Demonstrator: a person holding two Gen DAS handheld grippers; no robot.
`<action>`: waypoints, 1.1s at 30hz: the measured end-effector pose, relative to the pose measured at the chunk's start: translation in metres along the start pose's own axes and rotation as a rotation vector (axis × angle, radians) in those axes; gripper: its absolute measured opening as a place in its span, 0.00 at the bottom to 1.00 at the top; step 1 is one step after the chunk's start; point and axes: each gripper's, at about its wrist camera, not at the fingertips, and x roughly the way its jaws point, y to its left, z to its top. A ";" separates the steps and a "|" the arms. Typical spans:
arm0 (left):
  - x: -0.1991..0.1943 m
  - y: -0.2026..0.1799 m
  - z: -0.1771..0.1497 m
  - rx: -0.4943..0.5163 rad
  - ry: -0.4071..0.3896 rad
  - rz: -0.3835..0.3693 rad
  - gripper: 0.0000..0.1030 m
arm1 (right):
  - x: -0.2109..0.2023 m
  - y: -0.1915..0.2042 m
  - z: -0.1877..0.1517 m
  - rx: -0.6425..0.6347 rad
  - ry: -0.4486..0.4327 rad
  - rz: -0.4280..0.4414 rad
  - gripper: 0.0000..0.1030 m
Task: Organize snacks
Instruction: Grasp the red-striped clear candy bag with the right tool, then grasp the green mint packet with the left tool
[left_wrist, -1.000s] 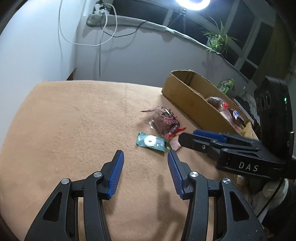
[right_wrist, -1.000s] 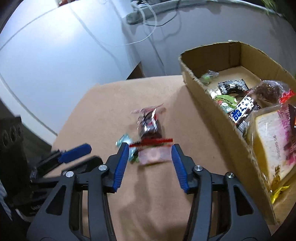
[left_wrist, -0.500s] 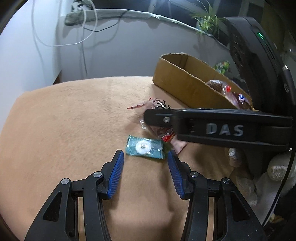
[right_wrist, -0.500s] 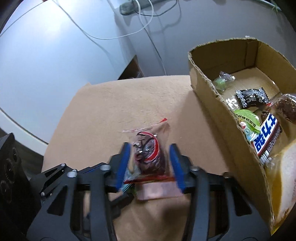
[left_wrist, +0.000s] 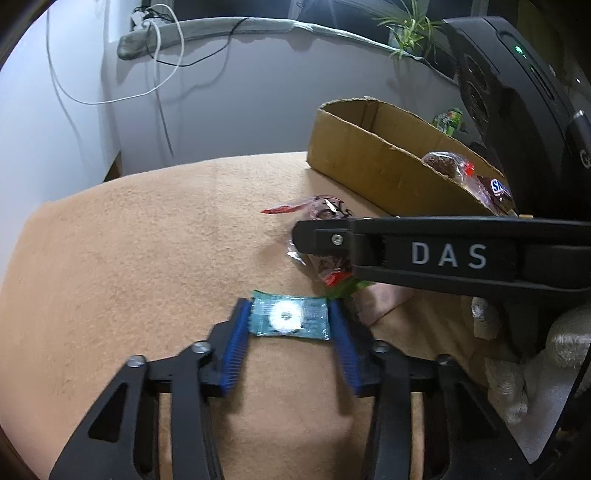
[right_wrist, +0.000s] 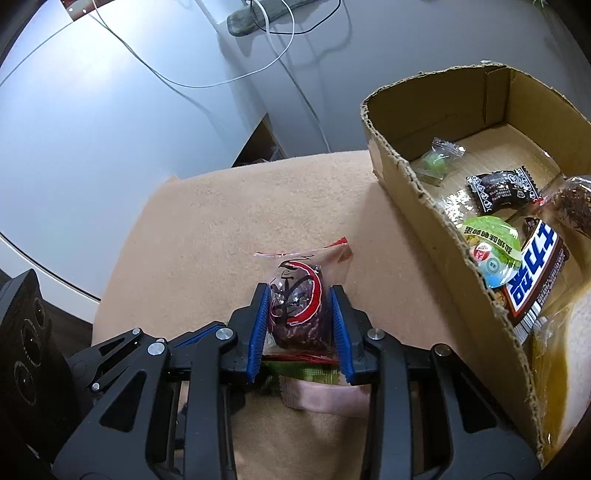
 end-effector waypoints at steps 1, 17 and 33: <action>-0.001 0.001 0.000 -0.006 -0.002 0.001 0.34 | 0.000 0.000 0.000 -0.002 0.000 0.002 0.32; -0.033 0.010 -0.005 -0.073 -0.063 0.031 0.32 | -0.038 0.010 -0.001 -0.043 -0.075 0.057 0.32; -0.061 -0.011 0.035 -0.125 -0.194 -0.015 0.32 | -0.119 -0.019 0.017 -0.079 -0.200 0.026 0.32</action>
